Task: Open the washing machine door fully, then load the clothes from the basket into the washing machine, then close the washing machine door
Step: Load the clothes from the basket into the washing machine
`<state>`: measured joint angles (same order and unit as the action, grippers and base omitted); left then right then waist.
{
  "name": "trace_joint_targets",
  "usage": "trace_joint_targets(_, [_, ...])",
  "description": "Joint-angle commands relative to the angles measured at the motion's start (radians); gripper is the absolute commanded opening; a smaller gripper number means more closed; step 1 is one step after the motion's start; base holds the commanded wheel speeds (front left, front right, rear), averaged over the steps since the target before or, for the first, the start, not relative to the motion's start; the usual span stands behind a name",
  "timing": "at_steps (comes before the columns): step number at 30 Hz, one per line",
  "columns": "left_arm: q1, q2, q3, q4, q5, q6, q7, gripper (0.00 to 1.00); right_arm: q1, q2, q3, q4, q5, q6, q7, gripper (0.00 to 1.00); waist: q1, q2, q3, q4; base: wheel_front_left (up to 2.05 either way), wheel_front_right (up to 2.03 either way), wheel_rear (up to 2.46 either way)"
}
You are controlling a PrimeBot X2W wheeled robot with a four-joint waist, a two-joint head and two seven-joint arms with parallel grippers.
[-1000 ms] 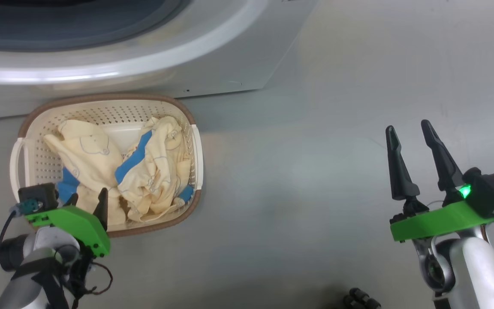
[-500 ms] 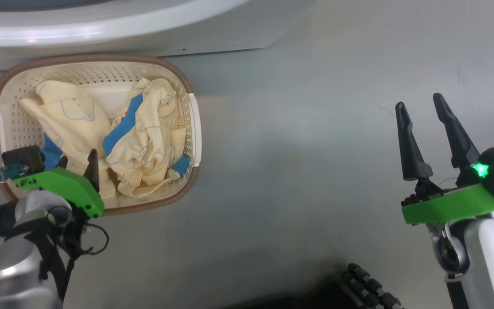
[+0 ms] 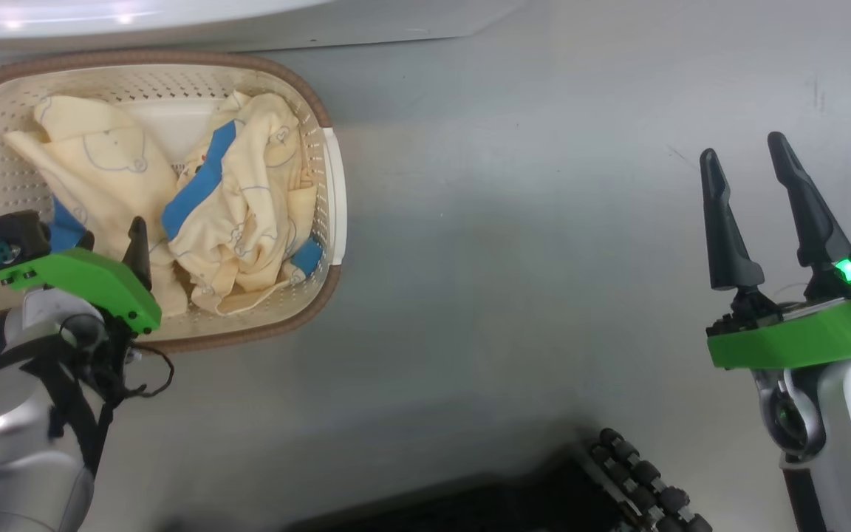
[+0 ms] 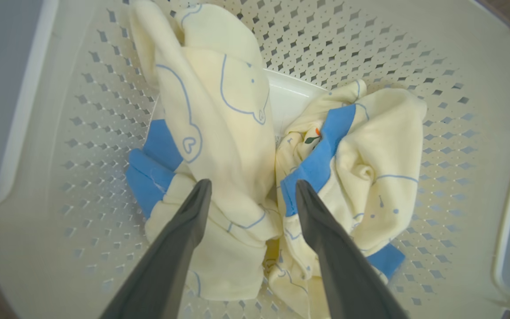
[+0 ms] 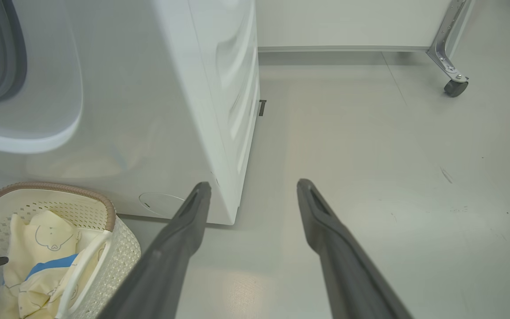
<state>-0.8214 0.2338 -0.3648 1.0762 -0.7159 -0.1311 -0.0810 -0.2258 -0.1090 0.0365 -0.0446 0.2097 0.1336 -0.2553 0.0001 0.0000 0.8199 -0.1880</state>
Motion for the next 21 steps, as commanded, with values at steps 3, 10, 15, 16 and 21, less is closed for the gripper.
trace_joint_targets(3, [-0.006, 0.043, 0.011, 0.015, -0.019, 0.0, -0.012, 1.0, 0.005, -0.022, 0.007, -0.034, -0.009, -0.003, -0.006, 1.0, -0.0001, 0.0, 0.022, 0.0, 0.0, 0.0, 0.0])
trace_joint_targets(10, [-0.033, 0.037, 0.0, 0.068, -0.059, 0.0, -0.013, 1.0, -0.003, -0.023, 0.006, -0.04, -0.009, -0.003, -0.006, 1.0, -0.0001, 0.0, 0.048, 0.0, 0.0, 0.0, 0.0])
trace_joint_targets(15, [-0.049, 0.03, -0.013, 0.086, -0.081, 0.0, -0.016, 1.0, -0.012, -0.026, 0.007, -0.045, -0.009, -0.003, -0.006, 1.0, -0.0001, 0.0, 0.067, -0.001, 0.0, 0.0, 0.0])
trace_joint_targets(16, [-0.053, 0.028, -0.015, 0.088, -0.086, 0.0, -0.016, 1.0, -0.014, -0.027, 0.006, -0.046, -0.009, -0.003, -0.006, 1.0, -0.0001, 0.0, 0.072, -0.002, 0.0, 0.0, 0.0])
trace_joint_targets(21, [-0.069, 0.032, -0.034, 0.095, -0.1, 0.0, -0.018, 1.0, -0.018, -0.027, 0.002, -0.047, -0.008, -0.003, -0.006, 1.0, -0.0001, 0.0, 0.096, -0.009, 0.0, 0.0, 0.0])
